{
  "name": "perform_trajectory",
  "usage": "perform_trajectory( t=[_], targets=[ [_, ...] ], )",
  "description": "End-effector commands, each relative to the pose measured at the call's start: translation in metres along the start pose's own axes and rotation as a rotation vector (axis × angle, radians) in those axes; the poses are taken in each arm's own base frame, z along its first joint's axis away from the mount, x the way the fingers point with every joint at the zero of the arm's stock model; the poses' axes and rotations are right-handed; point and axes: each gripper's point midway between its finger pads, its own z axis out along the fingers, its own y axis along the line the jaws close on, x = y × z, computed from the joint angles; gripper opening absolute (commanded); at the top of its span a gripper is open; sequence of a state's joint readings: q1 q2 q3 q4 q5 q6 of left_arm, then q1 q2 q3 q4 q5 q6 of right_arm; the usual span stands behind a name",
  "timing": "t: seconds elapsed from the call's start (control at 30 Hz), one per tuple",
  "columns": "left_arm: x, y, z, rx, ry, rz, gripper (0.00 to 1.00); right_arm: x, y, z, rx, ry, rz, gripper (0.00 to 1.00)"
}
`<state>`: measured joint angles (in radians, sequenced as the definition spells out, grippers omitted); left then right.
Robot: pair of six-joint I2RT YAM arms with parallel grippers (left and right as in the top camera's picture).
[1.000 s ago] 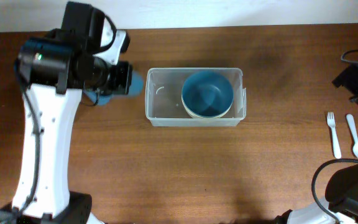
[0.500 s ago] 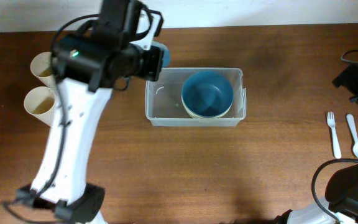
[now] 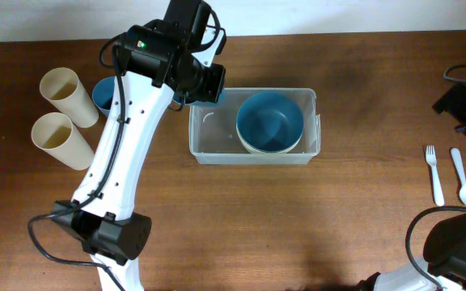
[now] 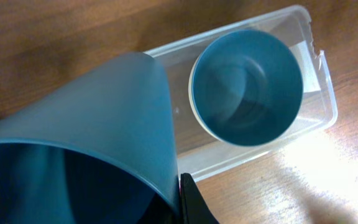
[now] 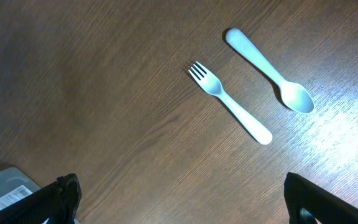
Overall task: Pack container
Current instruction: 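Lower the blue cup into the container's left side and release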
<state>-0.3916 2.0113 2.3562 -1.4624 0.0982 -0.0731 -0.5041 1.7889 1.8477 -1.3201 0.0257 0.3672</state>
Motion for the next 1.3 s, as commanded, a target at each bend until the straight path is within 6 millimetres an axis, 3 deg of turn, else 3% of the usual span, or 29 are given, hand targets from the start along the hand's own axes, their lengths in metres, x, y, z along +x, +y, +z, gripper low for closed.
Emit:
perform_trajectory(
  t=[0.0, 0.37, 0.7, 1.2, 1.27],
  targets=[
    [0.005, -0.001, 0.014, 0.007, 0.046, -0.012, 0.02, 0.001, -0.001, 0.002, 0.004, 0.007, 0.011, 0.99],
    [0.014, -0.008, 0.041, 0.013, 0.123, 0.008, 0.01, 0.001, -0.001, 0.002, 0.004, 0.007, 0.011, 0.99],
    [0.026, -0.004, 0.078, 0.002, 0.219, 0.004, 0.02, 0.001, -0.001, 0.002, 0.004, 0.007, 0.011, 0.99],
    [0.023, -0.003, 0.081, 0.000, 0.212, 0.023, 0.09, 0.001, -0.001, 0.002, 0.004, 0.007, 0.011, 0.99],
    [0.022, 0.000, 0.081, -0.017, 0.207, 0.025, 0.16, 0.001, -0.001, 0.002, 0.004, 0.007, 0.011, 0.99]
  ],
)
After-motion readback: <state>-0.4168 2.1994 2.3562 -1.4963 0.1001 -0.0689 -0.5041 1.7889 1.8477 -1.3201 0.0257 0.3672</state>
